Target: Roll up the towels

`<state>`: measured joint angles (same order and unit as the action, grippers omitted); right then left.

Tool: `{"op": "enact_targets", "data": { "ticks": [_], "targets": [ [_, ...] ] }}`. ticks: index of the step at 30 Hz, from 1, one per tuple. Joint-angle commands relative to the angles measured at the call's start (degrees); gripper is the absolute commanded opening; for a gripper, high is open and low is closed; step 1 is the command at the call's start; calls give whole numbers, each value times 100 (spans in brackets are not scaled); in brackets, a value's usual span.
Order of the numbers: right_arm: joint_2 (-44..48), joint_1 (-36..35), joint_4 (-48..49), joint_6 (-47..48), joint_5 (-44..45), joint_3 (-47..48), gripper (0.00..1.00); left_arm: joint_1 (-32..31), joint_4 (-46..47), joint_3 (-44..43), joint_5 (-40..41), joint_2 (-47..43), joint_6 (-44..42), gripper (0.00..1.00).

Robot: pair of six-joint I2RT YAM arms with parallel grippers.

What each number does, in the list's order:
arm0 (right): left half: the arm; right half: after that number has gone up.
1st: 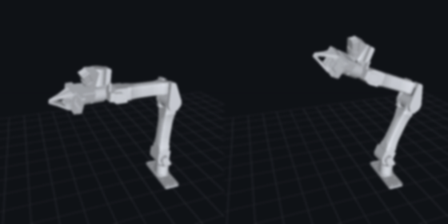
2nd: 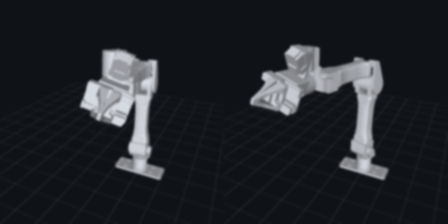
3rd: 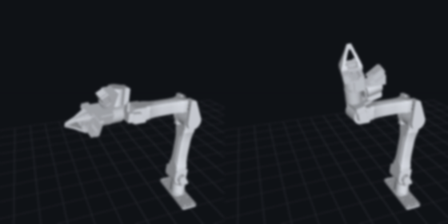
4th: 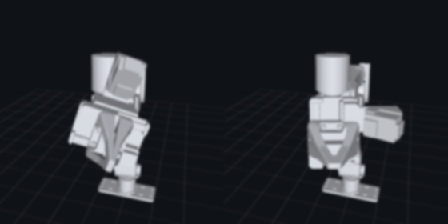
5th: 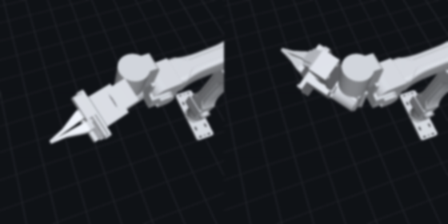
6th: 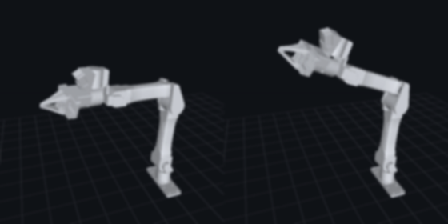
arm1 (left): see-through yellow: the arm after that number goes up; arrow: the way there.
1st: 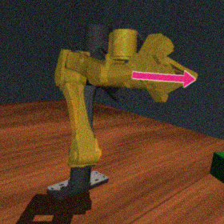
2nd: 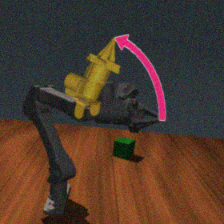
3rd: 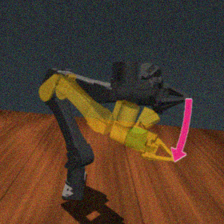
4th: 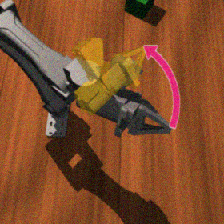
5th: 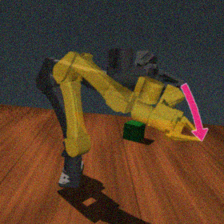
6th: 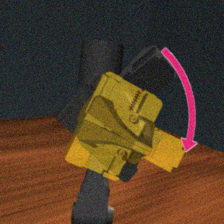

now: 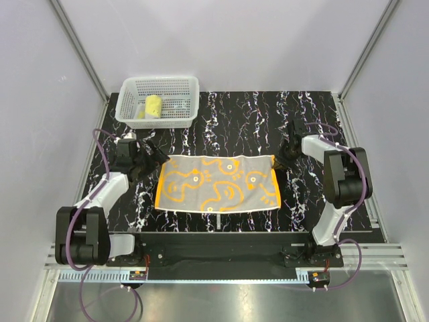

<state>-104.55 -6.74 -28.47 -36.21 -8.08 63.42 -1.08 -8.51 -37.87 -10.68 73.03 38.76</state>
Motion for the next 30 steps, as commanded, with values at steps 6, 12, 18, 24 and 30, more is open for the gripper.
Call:
{"op": "enact_targets", "data": {
  "ticks": [6,12,18,24,30],
  "targets": [
    [-84,15,175,684,157,391,19,-6,-273,-169,347,-456,-167,99],
    [1012,15,-202,527,772,127,76,-6,-905,-19,777,-1079,-53,99],
    [2699,15,-519,203,844,-750,79,64,-968,929,928,-2248,263,99],
    [3959,15,-396,-492,-36,-2297,78,64,-573,1940,-364,-2899,597,99],
    [4645,15,-782,-703,-28,-3001,77,-208,-1160,2345,-199,-3550,1018,91]
  ]
}}
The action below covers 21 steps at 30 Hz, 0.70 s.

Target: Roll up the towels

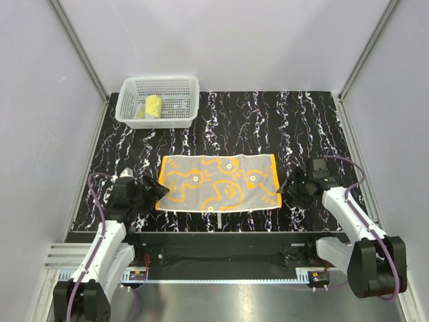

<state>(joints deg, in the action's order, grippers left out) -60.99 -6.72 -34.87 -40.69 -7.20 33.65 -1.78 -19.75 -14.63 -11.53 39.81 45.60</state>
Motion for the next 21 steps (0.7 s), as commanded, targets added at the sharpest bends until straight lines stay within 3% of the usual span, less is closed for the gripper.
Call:
{"op": "enact_targets", "data": {
  "ticks": [1,10,17,21],
  "targets": [
    [307,13,-186,-264,-45,-42,77,-156,-125,48,-17,-254,344,90],
    [-141,13,-380,-344,69,63,76,-1096,-1356,-320,2031,105,844,89],
    [-378,4,-371,-299,149,142,75,-1140,-1348,-321,1980,150,845,86],
    [-431,4,-204,-335,26,28,72,-1280,-1250,-110,1575,10,941,75]
  ]
}}
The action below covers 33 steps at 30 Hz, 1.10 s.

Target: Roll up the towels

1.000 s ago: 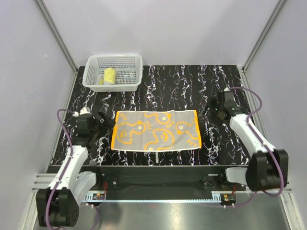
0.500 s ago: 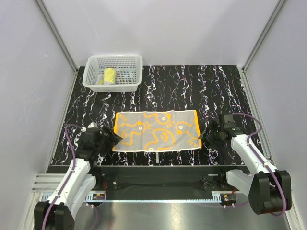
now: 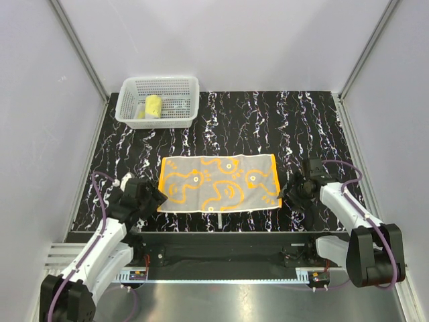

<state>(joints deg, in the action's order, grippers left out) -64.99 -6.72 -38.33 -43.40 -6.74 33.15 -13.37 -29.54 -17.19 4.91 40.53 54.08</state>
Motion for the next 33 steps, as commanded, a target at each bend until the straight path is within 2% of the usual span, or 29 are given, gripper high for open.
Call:
{"op": "enact_targets", "data": {
  "ticks": [1,6,8,10,11,13,23,26,27,31,33],
  "targets": [
    [-57,4,202,-90,-46,43,71,-149,-272,146,-121,-202,111,74],
    [-172,4,361,-99,-161,-54,66,-342,-333,137,-245,-336,182,69],
    [-207,4,413,-81,-170,-63,60,-412,-333,111,-210,-231,173,66],
    [-259,4,457,-64,-178,-54,56,-412,-298,76,-201,-143,111,58],
    [-286,4,466,-64,-187,-45,49,-412,-246,67,-218,-116,68,52],
    [-382,4,519,-37,-213,-54,45,-412,-175,49,-236,-63,32,45],
    [-822,-259,712,-125,-213,-54,45,-412,-78,-39,-148,60,-100,39],
    [-962,-347,827,-178,-213,-63,33,-412,-61,-39,-157,51,-126,29],
    [-989,-382,844,-178,-213,-63,23,-412,-52,-39,-157,34,-135,24],
    [-910,-391,818,-178,-205,-63,3,-413,-105,-65,-139,-54,-161,10],
    [-831,-391,739,-169,-196,-36,0,-412,-131,-109,-165,-98,-153,4]
  ]
}}
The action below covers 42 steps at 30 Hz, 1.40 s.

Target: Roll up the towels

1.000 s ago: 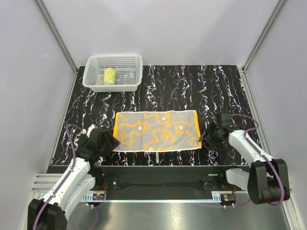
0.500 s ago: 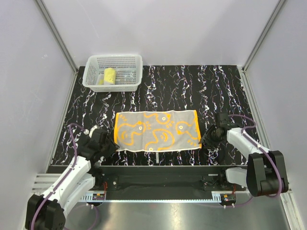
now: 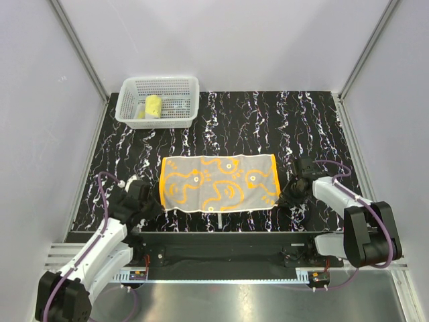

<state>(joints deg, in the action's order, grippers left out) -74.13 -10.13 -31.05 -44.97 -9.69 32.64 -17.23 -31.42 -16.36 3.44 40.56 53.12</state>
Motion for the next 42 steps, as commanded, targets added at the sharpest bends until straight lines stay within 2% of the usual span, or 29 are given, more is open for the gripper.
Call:
{"op": "enact_targets", "data": {
  "ticks": [1,9,14,24,30,42],
  "targets": [
    [135,-50,-50,-3,108,57,0,-26,-13,-279,7,-118,-48,0],
    [882,-59,-946,103,407,374,0,-26,-487,-921,262,-250,-92,0],
    [839,-50,-1044,137,328,708,0,-34,-593,-1264,403,-171,-197,0],
    [-233,-33,-1184,665,706,2244,0,115,-252,-2116,640,786,-566,0],
    [-953,11,-1149,823,776,3097,0,493,337,-2363,342,1551,-786,0],
    [-2430,81,-903,920,741,4100,0,748,1023,-3056,359,2966,-1146,0]
  ]
}}
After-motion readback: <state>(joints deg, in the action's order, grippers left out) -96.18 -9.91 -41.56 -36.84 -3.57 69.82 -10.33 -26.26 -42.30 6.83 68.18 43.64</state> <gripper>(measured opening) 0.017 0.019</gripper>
